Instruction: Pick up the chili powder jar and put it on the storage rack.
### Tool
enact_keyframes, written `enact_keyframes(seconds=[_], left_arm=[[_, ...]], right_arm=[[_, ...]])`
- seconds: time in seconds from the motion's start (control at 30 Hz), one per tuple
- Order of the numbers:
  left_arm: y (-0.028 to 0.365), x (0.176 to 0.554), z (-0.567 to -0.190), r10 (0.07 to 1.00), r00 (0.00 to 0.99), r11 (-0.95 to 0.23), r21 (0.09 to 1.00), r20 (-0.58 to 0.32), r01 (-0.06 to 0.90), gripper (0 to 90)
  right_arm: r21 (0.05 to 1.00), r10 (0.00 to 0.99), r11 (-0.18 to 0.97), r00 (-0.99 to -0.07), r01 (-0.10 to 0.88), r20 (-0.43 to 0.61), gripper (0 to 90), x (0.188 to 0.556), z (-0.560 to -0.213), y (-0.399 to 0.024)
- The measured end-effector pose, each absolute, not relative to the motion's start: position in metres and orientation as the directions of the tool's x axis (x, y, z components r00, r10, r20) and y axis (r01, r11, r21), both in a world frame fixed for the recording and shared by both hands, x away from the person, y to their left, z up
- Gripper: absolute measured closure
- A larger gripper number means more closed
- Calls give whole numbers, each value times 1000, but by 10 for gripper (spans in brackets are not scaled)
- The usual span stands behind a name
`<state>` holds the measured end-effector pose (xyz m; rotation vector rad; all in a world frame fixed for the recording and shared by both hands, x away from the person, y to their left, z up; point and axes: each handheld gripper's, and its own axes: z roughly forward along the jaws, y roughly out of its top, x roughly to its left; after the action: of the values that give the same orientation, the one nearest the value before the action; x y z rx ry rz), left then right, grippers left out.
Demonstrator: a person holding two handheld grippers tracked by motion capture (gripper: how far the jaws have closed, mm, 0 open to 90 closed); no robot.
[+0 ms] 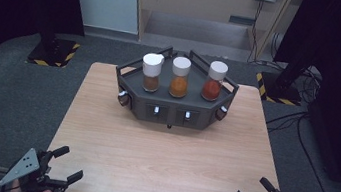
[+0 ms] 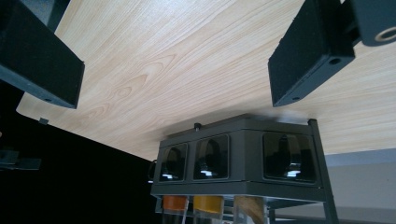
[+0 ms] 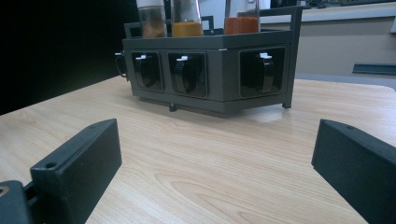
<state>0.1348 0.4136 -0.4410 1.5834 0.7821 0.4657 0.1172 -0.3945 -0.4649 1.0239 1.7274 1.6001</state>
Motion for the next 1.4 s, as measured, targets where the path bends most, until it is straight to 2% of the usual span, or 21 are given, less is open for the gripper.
enact_keyframes(seconds=[1.4], left_arm=[[411,136,-440,689,714,-35,978,-126,206,23]], right_arm=[[987,836,-11,-540,161,97,21,115,-466,-395]])
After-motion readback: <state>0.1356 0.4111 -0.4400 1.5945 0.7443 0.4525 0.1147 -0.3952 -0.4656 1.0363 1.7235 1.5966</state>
